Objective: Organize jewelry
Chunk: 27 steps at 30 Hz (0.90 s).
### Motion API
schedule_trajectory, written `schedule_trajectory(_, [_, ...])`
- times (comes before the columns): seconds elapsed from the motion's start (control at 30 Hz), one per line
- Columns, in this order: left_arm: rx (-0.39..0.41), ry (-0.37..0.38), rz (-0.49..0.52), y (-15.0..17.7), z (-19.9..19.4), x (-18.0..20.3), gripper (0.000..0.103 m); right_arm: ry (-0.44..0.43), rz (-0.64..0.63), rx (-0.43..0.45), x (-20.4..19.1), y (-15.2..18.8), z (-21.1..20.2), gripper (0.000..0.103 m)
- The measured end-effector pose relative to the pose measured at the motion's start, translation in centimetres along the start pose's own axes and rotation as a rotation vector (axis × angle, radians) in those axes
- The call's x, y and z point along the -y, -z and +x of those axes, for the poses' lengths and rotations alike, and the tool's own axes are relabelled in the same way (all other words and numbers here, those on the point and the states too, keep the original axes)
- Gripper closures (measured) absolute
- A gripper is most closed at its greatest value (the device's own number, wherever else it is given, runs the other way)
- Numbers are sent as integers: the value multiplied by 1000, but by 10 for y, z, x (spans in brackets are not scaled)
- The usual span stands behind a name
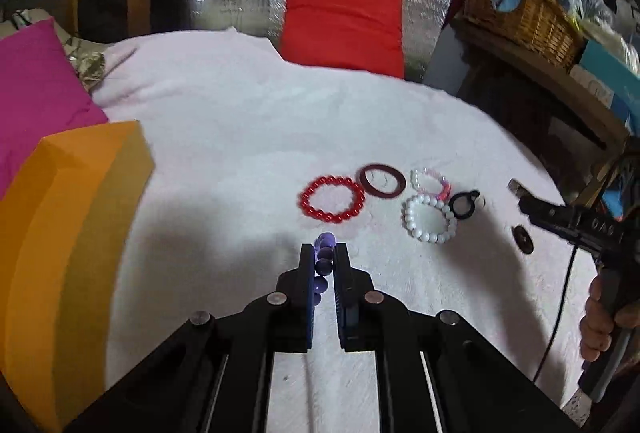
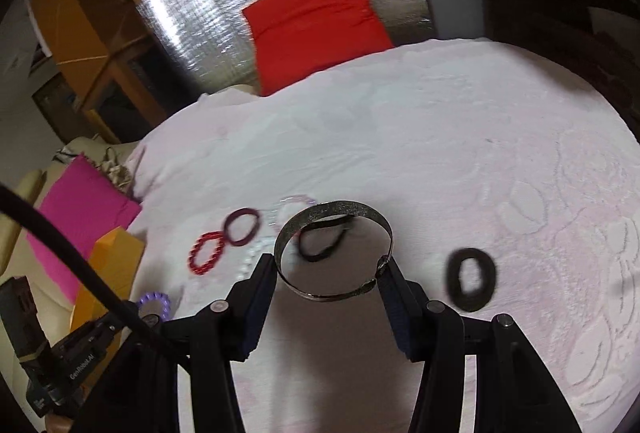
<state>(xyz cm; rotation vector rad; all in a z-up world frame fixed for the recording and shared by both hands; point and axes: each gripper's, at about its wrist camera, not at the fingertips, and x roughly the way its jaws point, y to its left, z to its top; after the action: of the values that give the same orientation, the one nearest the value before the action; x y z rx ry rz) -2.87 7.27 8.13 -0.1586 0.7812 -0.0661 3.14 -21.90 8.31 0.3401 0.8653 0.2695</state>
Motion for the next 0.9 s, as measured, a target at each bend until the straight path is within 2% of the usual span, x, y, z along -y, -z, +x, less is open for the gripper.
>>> schedule_trajectory(0.23, [91, -97, -9, 3, -50, -12, 94, -55, -89, -8, -45, 13, 0, 48])
schedule_trajectory(0.37, [153, -182, -14, 4, -80, -25, 94, -76, -146, -16, -72, 25, -1, 48])
schedule_trajectory(0.4, [165, -202, -20, 4, -86, -30, 94, -83, -165, -15, -81, 28, -1, 57])
schedule_trajectory(0.43, [178, -230, -26, 5, -92, -37, 94, -95, -182, -20, -88, 30, -1, 89])
schedule_trajectory(0.57, [196, -296, -54, 8, -107, -62, 94, -119, -228, -35, -118, 43, 3, 89])
schedule_trajectory(0.63, [200, -330, -63, 10, -110, -74, 94, -94, -286, -51, -137, 54, 11, 89])
schedule_trajectory(0.9, [209, -347, -81, 14, -118, -94, 94, -81, -287, -87, -144, 71, 25, 89])
